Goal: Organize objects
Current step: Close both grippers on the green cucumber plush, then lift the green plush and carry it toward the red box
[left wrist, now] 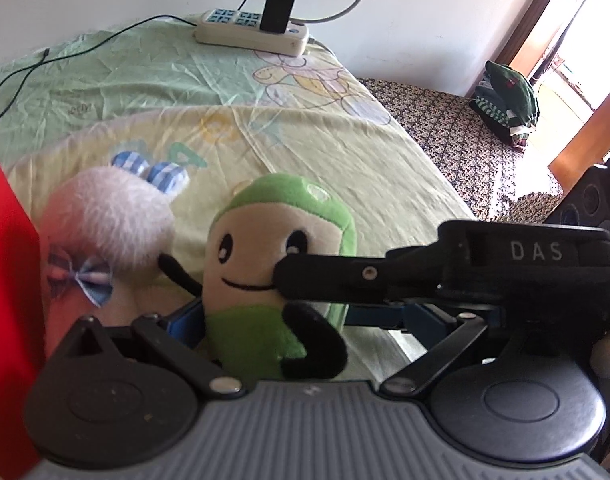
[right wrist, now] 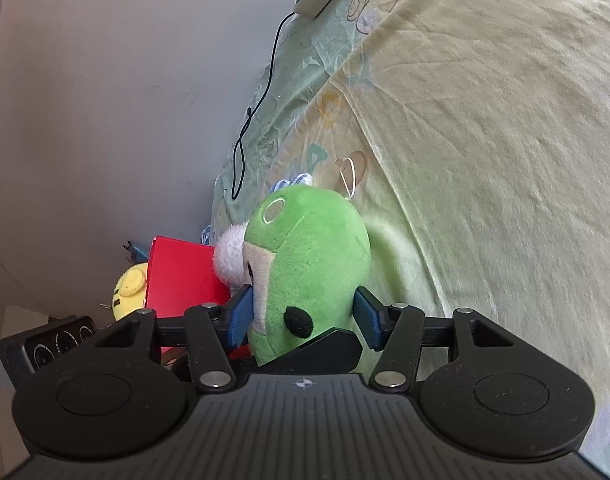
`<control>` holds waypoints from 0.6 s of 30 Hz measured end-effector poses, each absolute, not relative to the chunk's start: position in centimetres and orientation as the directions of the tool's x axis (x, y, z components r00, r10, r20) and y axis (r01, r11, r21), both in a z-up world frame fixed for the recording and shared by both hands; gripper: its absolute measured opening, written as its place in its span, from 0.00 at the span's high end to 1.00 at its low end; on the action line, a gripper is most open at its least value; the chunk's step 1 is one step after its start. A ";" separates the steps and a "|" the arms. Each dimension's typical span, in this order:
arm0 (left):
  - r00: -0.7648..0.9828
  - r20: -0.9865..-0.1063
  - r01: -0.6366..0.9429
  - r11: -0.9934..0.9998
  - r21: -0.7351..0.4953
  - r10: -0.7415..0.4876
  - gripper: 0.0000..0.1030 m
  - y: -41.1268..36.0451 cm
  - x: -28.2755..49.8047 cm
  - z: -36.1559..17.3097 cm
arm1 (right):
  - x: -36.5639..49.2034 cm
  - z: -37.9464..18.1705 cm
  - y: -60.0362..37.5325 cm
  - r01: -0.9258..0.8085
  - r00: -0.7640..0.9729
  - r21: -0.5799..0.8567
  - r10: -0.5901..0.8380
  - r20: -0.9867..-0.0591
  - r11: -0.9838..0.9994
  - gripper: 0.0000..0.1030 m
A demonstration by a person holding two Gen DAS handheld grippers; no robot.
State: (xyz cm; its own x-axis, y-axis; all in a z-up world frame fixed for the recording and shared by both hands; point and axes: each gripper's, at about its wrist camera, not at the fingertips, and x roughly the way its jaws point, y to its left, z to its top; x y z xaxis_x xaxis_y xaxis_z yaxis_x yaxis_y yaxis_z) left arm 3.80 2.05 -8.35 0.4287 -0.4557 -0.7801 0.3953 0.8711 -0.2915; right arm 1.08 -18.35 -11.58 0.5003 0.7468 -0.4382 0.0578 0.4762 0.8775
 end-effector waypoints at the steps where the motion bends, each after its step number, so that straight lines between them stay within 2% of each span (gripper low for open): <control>1: 0.424 -0.780 0.391 0.870 -0.301 -0.460 0.04 2.1 3.6 -8.3 | 0.9 -11.3 -18.2 0.049 0.501 0.871 0.742 -0.445 0.489 0.45; 18: 0.485 -0.771 0.363 0.897 -0.251 -0.412 0.04 0.9 -5.7 -5.3 | -5.5 -8.5 -18.6 -0.035 0.453 0.859 0.774 -0.442 0.511 0.45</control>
